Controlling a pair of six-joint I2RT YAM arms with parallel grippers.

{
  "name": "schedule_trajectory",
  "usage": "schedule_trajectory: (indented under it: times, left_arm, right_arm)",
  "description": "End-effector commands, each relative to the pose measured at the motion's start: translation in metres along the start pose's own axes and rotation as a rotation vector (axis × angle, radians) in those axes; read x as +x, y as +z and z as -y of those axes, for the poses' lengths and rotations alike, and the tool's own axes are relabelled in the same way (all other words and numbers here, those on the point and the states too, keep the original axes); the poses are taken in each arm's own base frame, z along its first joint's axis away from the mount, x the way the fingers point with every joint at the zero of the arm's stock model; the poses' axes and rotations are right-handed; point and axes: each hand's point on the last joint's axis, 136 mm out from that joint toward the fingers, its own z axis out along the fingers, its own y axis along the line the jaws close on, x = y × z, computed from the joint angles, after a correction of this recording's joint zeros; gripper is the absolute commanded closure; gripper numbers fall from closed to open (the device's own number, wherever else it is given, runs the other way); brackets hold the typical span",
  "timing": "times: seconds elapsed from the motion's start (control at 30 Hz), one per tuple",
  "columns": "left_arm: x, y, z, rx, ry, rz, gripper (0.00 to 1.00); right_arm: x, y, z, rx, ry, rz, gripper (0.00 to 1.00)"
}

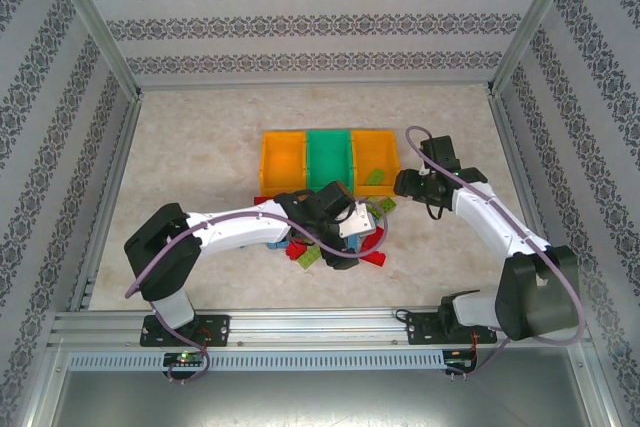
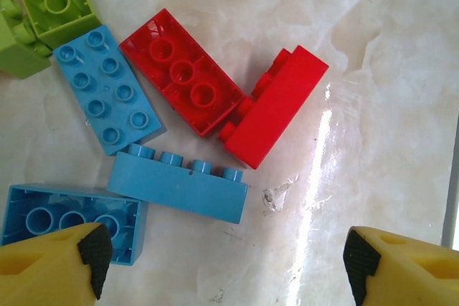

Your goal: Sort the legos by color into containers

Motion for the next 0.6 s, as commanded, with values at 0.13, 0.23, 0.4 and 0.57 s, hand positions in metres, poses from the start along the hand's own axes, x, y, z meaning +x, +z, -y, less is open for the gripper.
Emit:
schedule_trajectory:
  times: [0.13, 0.23, 0.4, 0.57]
  left_arm:
    - [0.014, 0.025, 0.004, 0.055, 0.198, -0.096, 0.13]
    - [0.017, 0.033, 0.003, 0.066, 0.229, -0.124, 0.13]
    - [0.015, 0.04, -0.002, 0.052, 0.238, -0.124, 0.12]
    - [0.015, 0.044, -0.005, 0.034, 0.238, -0.127, 0.1]
  right_arm:
    - [0.01, 0.002, 0.009, 0.004, -0.017, -0.028, 0.36]
    - [0.011, 0.004, 0.01, 0.003, -0.018, -0.034, 0.36]
    - [0.014, 0.008, 0.012, 0.002, -0.018, -0.05, 0.36]
    - [0.017, 0.012, 0.011, -0.003, -0.018, -0.066, 0.36]
